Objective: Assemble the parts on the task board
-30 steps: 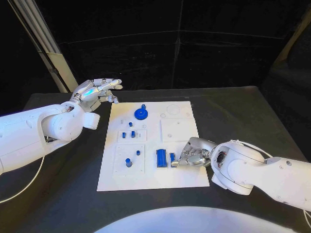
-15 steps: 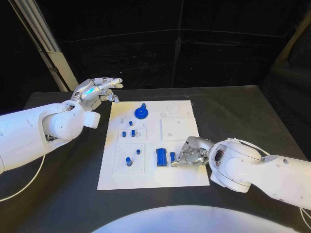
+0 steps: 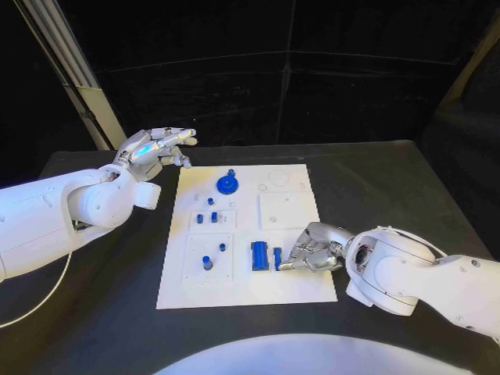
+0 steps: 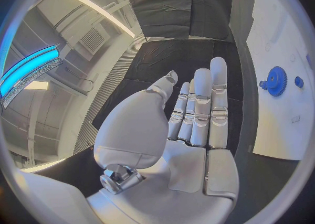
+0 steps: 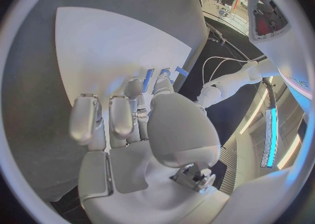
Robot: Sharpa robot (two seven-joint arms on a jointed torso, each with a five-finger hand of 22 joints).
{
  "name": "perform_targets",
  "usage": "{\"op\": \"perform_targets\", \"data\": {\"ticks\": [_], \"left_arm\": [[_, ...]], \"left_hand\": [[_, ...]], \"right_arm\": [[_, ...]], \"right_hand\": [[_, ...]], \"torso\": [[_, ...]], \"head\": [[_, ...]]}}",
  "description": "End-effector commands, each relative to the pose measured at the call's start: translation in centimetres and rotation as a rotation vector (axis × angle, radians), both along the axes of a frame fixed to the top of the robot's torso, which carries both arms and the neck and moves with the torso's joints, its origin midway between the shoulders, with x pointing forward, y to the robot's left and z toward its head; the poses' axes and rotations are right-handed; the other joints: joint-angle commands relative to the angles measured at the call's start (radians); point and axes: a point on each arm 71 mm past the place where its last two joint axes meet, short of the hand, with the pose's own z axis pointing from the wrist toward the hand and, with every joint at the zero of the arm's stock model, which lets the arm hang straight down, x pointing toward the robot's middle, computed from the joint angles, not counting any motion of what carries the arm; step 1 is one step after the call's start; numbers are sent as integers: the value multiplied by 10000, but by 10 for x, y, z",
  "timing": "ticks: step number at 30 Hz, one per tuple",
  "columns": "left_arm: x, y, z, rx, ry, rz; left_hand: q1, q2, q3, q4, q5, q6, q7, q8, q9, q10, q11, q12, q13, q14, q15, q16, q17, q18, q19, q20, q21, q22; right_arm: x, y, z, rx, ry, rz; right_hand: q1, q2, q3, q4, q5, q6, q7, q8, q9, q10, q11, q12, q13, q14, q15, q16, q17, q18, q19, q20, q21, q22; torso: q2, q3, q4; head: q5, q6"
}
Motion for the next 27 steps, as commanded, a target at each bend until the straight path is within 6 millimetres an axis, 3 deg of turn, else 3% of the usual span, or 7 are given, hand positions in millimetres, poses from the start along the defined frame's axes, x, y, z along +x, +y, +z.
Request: {"op": "perform_targets", "data": {"ticks": [1,5,9,15,18,22,27], "left_arm": [[-1,-2,0,-82,-107,-117],[-2,-4,0,-140,-170,-196],[-2,-7,-3,-254,-186,-184],[-1,-9,-9,-473,-136,-20],[3,-11,-14,-550,-127,122],[7,-10,-22,-660,-113,374],[13,-13,-34,-650,-88,768]], "left_hand": [[98,4,-75,12,-50,-70,27,62,-3,-71,7,59,-9,-52,13,42,-12,135,-76,32,65,13],[35,-37,-152,49,-57,-74,23,77,-3,-67,9,85,-12,-111,24,15,-36,131,-132,42,51,4],[7,-70,-315,83,-55,-95,10,114,-6,-115,14,105,-35,-443,51,-264,-197,134,-428,73,-133,-111],[111,50,-466,93,-47,-81,-26,137,-20,-134,35,-239,-101,-987,113,-1359,-769,156,-1014,145,-803,-595],[154,114,-538,123,-44,-47,-34,23,-30,104,68,-724,-116,-1331,190,-2636,-1362,136,-1511,244,-1508,-1124],[-28,131,-795,320,-270,-23,-41,-198,-32,346,125,-1395,-114,-1475,397,-4075,-1933,118,-1975,456,-2324,-1774],[42,215,-1211,406,-702,-167,34,-579,-23,514,345,-2309,-104,-1945,783,-5907,-2556,68,-3306,855,-3778,-2808]], "right_arm": [[7,1,12,2802,-167,-272],[24,-9,22,5078,-382,-975],[55,-25,25,7399,-632,-2107],[88,-39,16,8945,-935,-3236],[109,-42,11,9523,-1301,-3686],[126,-42,1,9851,-1545,-3998],[140,-41,-10,9982,-1656,-4212]], "right_hand": [[341,88,28,-123,169,-183,40,-84,21,-417,57,-869,-604,-82,106,-725,-768,281,-451,41,-518,-713],[1355,289,166,-588,497,-701,328,-254,31,-1509,386,-2285,-1715,-1436,378,-4807,-4561,1056,-3008,299,-3995,-4884],[2374,496,279,-970,643,-1291,836,-621,-215,-2585,918,-4126,-3584,-2673,931,-7270,-5787,1044,-3928,784,-6234,-6443],[2882,643,184,-1246,574,-1559,1073,-791,-795,-2471,1302,-5370,-5862,-4309,1662,-9775,-7495,997,-5018,1433,-8694,-8029],[2956,771,125,-1626,429,-1567,1054,-796,-1324,-2216,1283,-5803,-7272,-4055,1784,-10485,-8443,1120,-4633,1686,-9591,-8739],[2722,903,91,-1838,291,-1573,1073,-815,-1659,-2171,1379,-6028,-8012,-3806,1790,-10887,-8969,1123,-4327,1695,-10032,-9101],[2584,1124,130,-2033,28,-1500,1033,-810,-1909,-1951,1228,-6114,-8473,-1953,1335,-10442,-9067,1140,-2870,1217,-9635,-9071]], "torso": [[-78,-33,1],[-163,-71,13],[-349,-130,19],[-570,-214,21],[-749,-277,-4],[-860,-284,-53],[-961,-296,-20]], "head": [[-73,75],[-140,206],[-214,415],[-269,782],[-281,977],[-241,1252],[-146,1427]]}}
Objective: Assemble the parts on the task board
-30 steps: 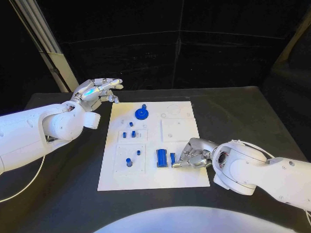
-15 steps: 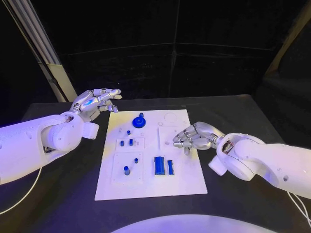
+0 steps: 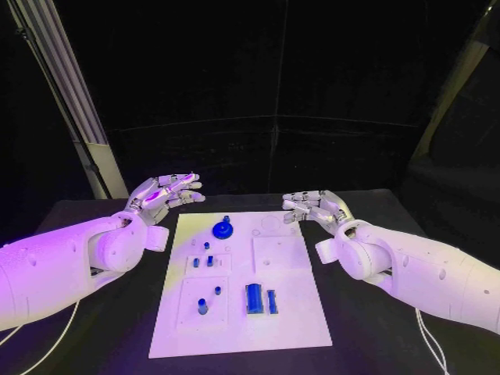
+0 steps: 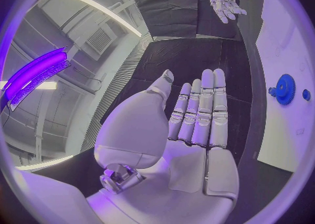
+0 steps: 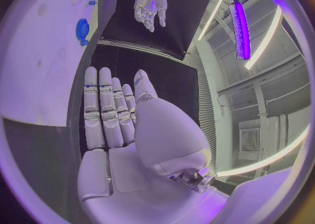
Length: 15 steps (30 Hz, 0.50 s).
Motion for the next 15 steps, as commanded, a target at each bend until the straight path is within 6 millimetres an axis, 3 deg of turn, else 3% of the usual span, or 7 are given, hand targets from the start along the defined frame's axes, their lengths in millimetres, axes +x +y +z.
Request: {"op": "perform_targets", "data": {"ticks": [1,5,9,10,12,15], "left_arm": [[4,1,-3,-376,-240,536],[8,-2,-13,-256,-236,1152],[11,-3,-18,-139,-248,1423],[8,-7,-20,-37,47,743],[7,-8,-20,-14,50,764],[5,-9,-20,74,56,846]], "left_hand": [[103,120,-180,2,-13,-87,-38,-182,-5,124,75,-463,-3,-188,155,-824,-296,103,-667,252,-692,-509],[252,235,-408,-29,49,4,-122,-457,-7,291,212,-1112,-1,-514,409,-1854,-710,149,-1347,576,-1368,-1067],[349,330,-573,-62,100,109,-59,-663,-5,421,225,-1566,3,-389,457,-2357,-896,168,-1446,656,-1564,-1339],[-3708,-194,-573,-330,-849,-2678,-635,-1069,-658,-2475,-306,-2096,-617,-3273,-22,-3005,-1687,-506,-3591,-173,-2046,-1941],[-4136,-194,-573,-330,-849,-2946,-694,-1157,-658,-2781,-377,-2256,-617,-3556,-61,-3182,-1687,-507,-3855,-276,-2125,-2064],[-5087,-194,-573,-330,-849,-3584,-826,-1261,-658,-3451,-501,-2407,-617,-4214,-178,-3357,-1687,-506,-4358,-464,-2248,-2217]], "right_arm": [[6,2,-1,871,-409,-79],[13,6,-8,1037,-409,-115],[18,10,-14,1234,-313,-198],[16,8,-16,600,-87,-343],[16,8,-15,601,-106,-366],[15,10,-10,601,-176,-454]], "right_hand": [[-63,70,-31,-140,-29,46,-57,-31,-114,94,-24,-64,-210,369,-88,-79,-150,129,359,-119,20,-49],[-435,-111,-216,-355,58,-12,80,-40,-359,-540,353,-326,-664,-2137,696,-970,-1131,-202,-1202,373,-1412,-844],[-1082,-90,-370,-383,-186,-104,217,-39,-554,-1135,532,-306,-703,-2872,918,-1018,-1507,-155,-1530,665,-2078,-1290],[-5208,-468,520,-899,-492,-2850,-508,-658,-883,-3955,-66,-957,-1325,-5605,373,-1632,-2131,-580,-4097,-143,-2454,-1748],[-5693,-474,532,-899,-621,-3067,-501,-658,-957,-4284,-82,-957,-1325,-5902,364,-1632,-2131,-579,-4344,-137,-2627,-1884],[-6860,-567,733,-899,-736,-3799,-678,-658,-1059,-5071,-230,-957,-1325,-6662,231,-1632,-2131,-683,-5045,-337,-2776,-2039]], "torso": [[-149,-10,11],[-159,11,15],[-90,14,4],[-128,4,12],[-129,22,11],[-136,93,10]], "head": [[50,125],[115,259],[155,362],[115,309],[146,321],[264,366]]}}
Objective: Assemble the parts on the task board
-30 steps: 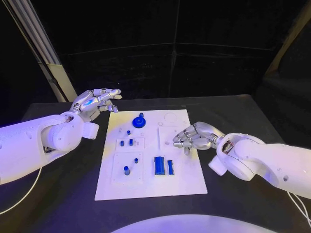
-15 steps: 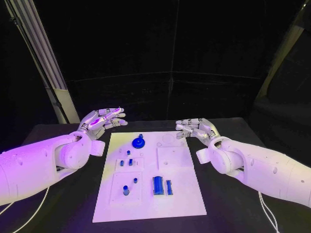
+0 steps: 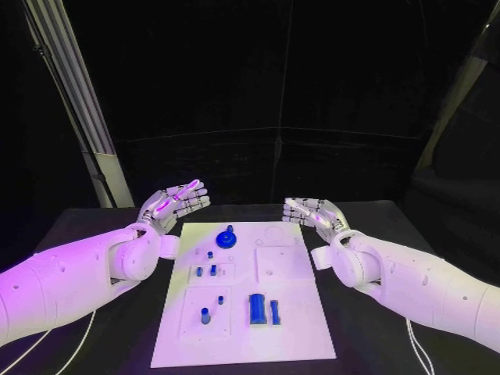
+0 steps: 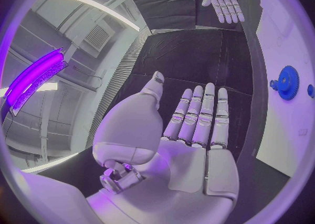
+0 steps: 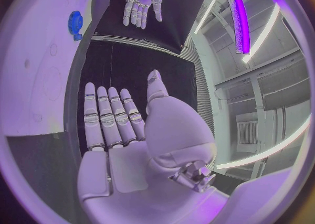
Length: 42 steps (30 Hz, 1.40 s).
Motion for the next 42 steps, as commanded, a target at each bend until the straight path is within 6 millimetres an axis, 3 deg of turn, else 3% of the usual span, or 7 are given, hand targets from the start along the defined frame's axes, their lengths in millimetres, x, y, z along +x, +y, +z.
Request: {"op": "perform_targets", "data": {"ticks": [1,10,15,16,18,19,42], "left_arm": [[-2,-3,2,159,-53,106],[-23,-16,6,956,-89,879],[-40,-25,15,1562,-264,1560],[-44,-27,18,1667,-308,1690],[-49,-29,22,1850,-397,1928],[-52,-30,24,1930,-440,2039],[-68,-35,38,2372,-736,2718]], "left_hand": [[-3586,-285,20,-186,-494,-2437,-521,-390,-335,-2552,-476,-541,-319,-2524,-423,-640,-400,-554,-1937,-748,-459,-572],[-6008,-285,20,-186,-494,-4087,-880,-1219,-335,-4276,-1491,-906,-319,-4228,-1323,-1076,-400,-810,-3245,-1251,-1436,-960],[-7027,-285,20,-186,-494,-4775,-1639,-1219,-335,-4999,-1491,-1689,-319,-4946,-1323,-1263,-400,-920,-3793,-1463,-1436,-1797],[-7202,-285,20,-186,-494,-4895,-1639,-1219,-335,-5123,-1491,-1689,-319,-5070,-1323,-1290,-400,-921,-3891,-1498,-1436,-1797],[-7512,-285,20,-186,-494,-5107,-1639,-1219,-335,-5348,-1491,-1689,-319,-5285,-1323,-2014,-400,-1673,-4057,-1562,-1436,-1797],[-7657,-285,20,-186,-494,-5206,-1639,-1219,-335,-5453,-1491,-1689,-319,-5389,-1323,-2014,-400,-1673,-4138,-1593,-1436,-1797],[-9836,-285,20,-186,-494,-6681,-1639,-1219,-335,-6991,-1491,-1689,-319,-6917,-1323,-2014,-400,-1673,-5277,-2337,-1436,-1797]], "right_arm": [[1,3,9,33,-159,-204],[-12,20,46,-34,-539,-1036],[-27,29,67,-173,-591,-1595],[-29,30,69,-199,-587,-1671],[-33,32,74,-248,-574,-1797],[-35,32,75,-270,-567,-1850],[-41,34,80,-338,-539,-2001]], "right_hand": [[-3835,-325,752,-261,-354,-2467,-597,-333,-329,-2627,-512,-344,-327,-2541,-460,-321,-328,-441,-2348,-681,-452,-488],[-6391,-1027,1257,-261,-1096,-4111,-1001,-333,-1037,-4378,-852,-344,-327,-4234,-1445,-321,-328,-660,-3910,-1140,-1409,-813],[-7486,-1027,1461,-261,-1096,-4815,-1170,-333,-1037,-5125,-1607,-344,-327,-4959,-1445,-321,-328,-1469,-4579,-1335,-1409,-1530],[-7662,-1027,1498,-261,-1096,-4926,-1884,-333,-1037,-5245,-1607,-344,-327,-5075,-1445,-321,-328,-1469,-4686,-1366,-1409,-1530],[-7983,-1027,1563,-261,-1096,-5131,-1884,-333,-1037,-5472,-1607,-344,-327,-5288,-1445,-321,-328,-1469,-4887,-1418,-1409,-1530],[-8149,-1027,1586,-261,-1096,-5231,-1884,-333,-1037,-5578,-1607,-344,-327,-5400,-1445,-321,-328,-1469,-4988,-2140,-1409,-1530],[-10501,-1027,2357,-261,-1096,-6741,-1884,-333,-1037,-7184,-1607,-344,-327,-6953,-1445,-321,-328,-1469,-6409,-2140,-1409,-1530]], "torso": [[-15,108,-2],[-46,448,-8],[-47,456,-8],[-47,456,-8],[-47,456,-8],[-47,456,-8],[-47,456,-8]], "head": [[165,64],[731,283],[745,288],[745,288],[745,288],[745,288],[745,288]]}}
